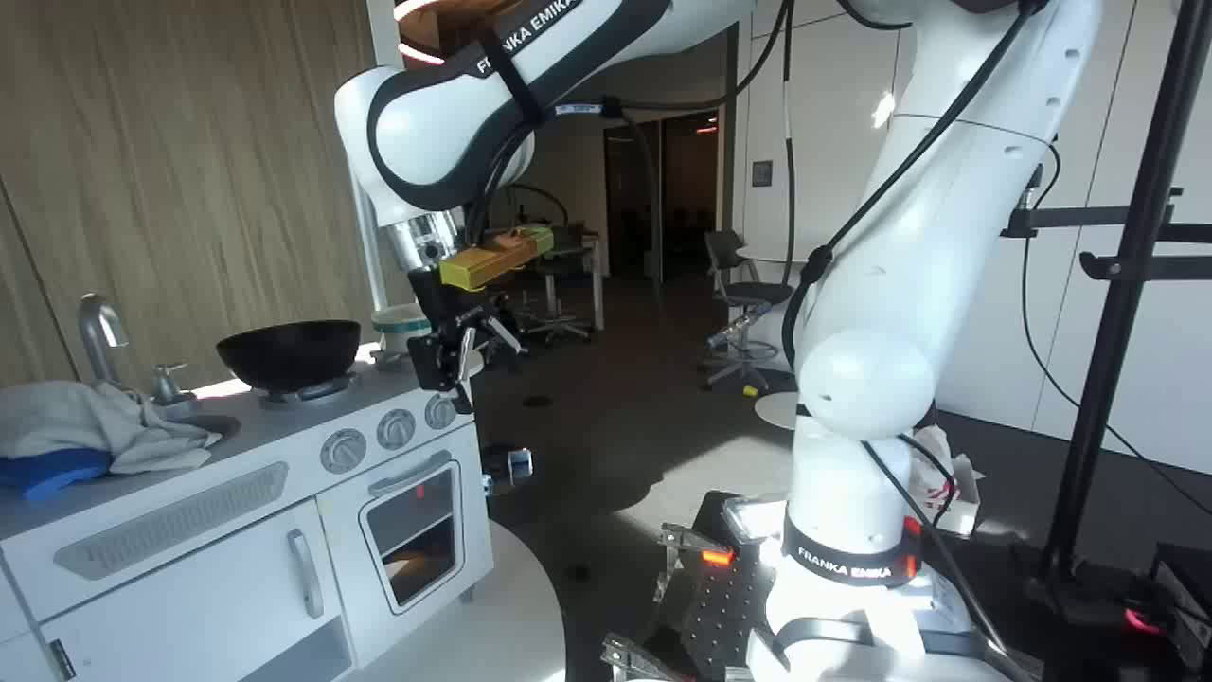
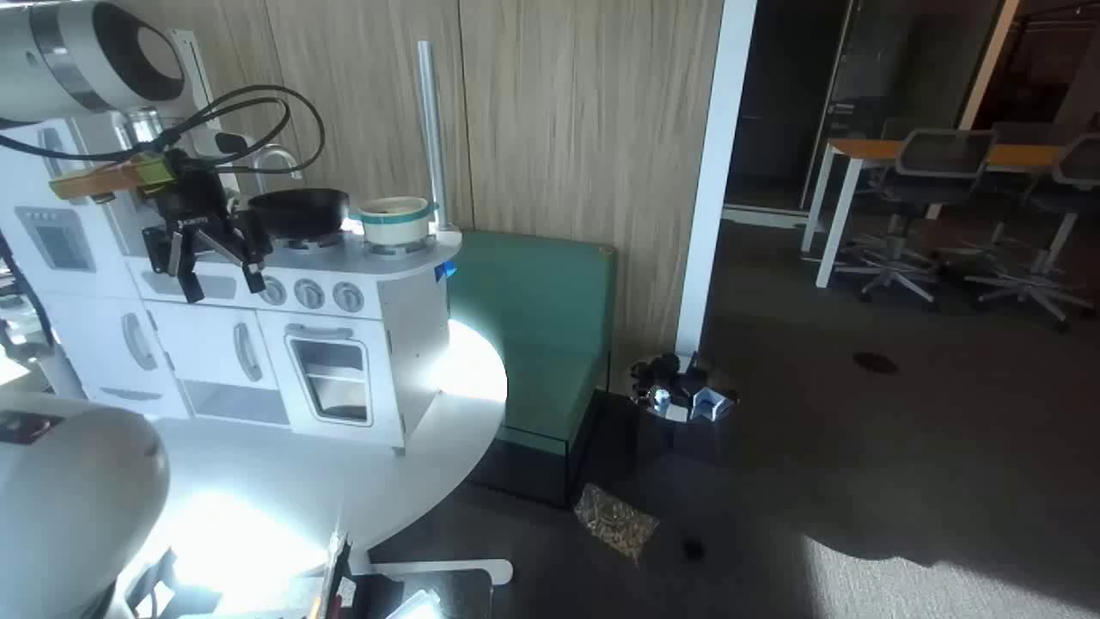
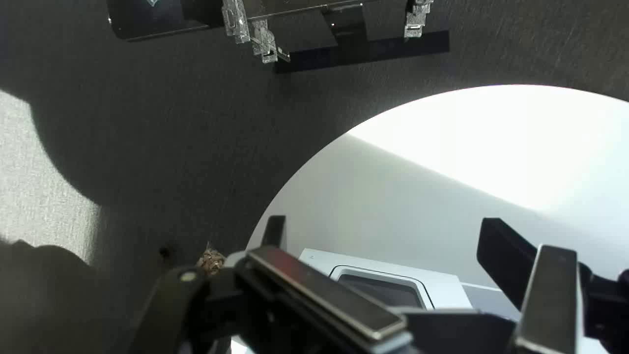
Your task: Pour the contents in the pot into the bowl
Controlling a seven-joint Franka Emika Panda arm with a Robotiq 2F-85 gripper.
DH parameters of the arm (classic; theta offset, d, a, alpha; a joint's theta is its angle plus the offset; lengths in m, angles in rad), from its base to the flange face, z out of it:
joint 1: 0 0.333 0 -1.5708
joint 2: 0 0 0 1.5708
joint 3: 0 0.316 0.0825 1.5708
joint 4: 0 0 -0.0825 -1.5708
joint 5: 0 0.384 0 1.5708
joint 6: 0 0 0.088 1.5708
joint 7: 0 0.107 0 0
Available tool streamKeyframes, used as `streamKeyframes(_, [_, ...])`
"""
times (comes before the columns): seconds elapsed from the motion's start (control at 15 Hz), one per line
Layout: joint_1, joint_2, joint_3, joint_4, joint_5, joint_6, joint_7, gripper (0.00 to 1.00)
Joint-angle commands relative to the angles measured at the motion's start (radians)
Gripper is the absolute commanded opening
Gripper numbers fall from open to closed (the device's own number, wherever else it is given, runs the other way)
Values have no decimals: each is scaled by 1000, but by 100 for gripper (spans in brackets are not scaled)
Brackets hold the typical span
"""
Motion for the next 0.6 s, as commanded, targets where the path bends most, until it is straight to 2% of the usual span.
streamKeyframes(0.0, [27,2,-25,4,-7,-2,6,100])
streamKeyframes(0.4, [27,1,-25,8,-7,-2,6,100])
streamKeyframes(0.53, [13,-11,-38,28,-15,-43,13,100])
